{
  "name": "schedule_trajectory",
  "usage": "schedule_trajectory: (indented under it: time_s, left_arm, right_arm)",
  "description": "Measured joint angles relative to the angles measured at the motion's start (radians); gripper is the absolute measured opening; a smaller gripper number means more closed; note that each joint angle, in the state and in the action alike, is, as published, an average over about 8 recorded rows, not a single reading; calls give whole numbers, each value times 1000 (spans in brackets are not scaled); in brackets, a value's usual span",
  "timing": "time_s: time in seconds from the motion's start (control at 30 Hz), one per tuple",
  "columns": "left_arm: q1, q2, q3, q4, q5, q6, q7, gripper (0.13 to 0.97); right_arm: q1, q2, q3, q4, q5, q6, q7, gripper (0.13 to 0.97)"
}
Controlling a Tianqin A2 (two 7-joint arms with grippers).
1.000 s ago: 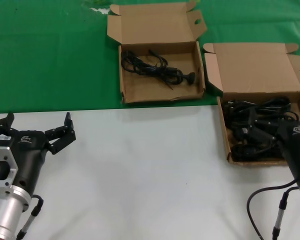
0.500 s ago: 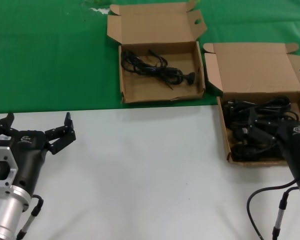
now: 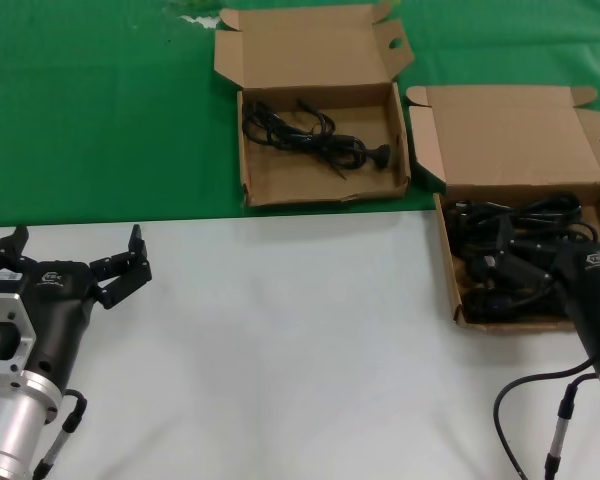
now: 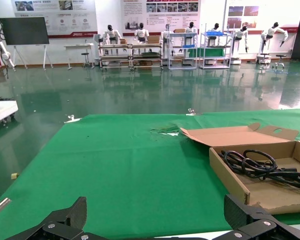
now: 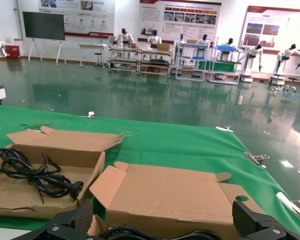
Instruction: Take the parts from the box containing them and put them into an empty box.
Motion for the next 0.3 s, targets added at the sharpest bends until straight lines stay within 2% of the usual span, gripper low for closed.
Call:
schedule_trajectory:
  time_s: [0.3]
  left_arm:
    - [0,0,0,0,0,0,0,966]
  right_arm:
    - [0,0,0,0,0,0,0,966]
